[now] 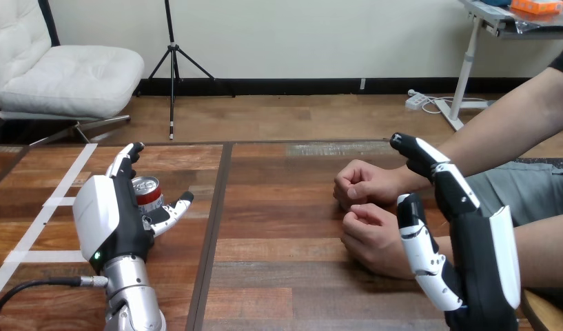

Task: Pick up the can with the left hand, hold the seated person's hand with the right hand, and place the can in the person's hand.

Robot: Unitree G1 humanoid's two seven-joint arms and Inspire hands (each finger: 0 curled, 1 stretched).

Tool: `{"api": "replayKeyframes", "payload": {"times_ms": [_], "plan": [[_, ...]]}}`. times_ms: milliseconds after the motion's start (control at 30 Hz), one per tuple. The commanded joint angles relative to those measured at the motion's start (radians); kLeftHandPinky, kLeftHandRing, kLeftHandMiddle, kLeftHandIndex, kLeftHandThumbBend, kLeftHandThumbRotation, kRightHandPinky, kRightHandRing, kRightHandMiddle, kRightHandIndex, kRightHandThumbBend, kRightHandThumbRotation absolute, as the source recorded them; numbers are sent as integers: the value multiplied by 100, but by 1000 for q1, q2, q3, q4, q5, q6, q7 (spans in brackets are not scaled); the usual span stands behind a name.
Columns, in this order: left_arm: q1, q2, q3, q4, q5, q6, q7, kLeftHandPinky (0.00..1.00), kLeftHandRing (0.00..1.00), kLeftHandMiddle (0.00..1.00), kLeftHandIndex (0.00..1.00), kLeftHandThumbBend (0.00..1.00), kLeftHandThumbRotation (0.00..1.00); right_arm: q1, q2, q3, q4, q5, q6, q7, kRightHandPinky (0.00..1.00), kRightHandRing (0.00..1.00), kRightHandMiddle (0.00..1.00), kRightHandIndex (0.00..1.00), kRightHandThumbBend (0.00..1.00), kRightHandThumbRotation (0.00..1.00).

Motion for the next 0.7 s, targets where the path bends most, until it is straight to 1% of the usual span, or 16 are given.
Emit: {"api": "replayKeyframes", "payload": {"times_ms": [0, 100, 233, 667], "plan": [[-60, 27, -16, -35, 20, 18, 5, 68, 77, 82, 82, 76, 14, -30, 0, -10, -67, 17, -17, 5, 80, 84, 83, 81, 29, 74], [-60, 29, -21, -37, 23, 24, 7, 68, 77, 82, 82, 76, 14, -26, -4, -9, -77, 28, -16, 12, 79, 84, 83, 81, 28, 74], [-63, 31, -26, -33, 27, 31, 11, 68, 77, 83, 82, 77, 15, -26, -11, -5, -80, 59, -22, 29, 78, 84, 83, 80, 28, 73], [-61, 28, -47, -21, 60, 24, 60, 69, 79, 84, 83, 78, 19, -21, -14, -16, -85, 82, -22, 54, 76, 83, 82, 79, 28, 71]]}}
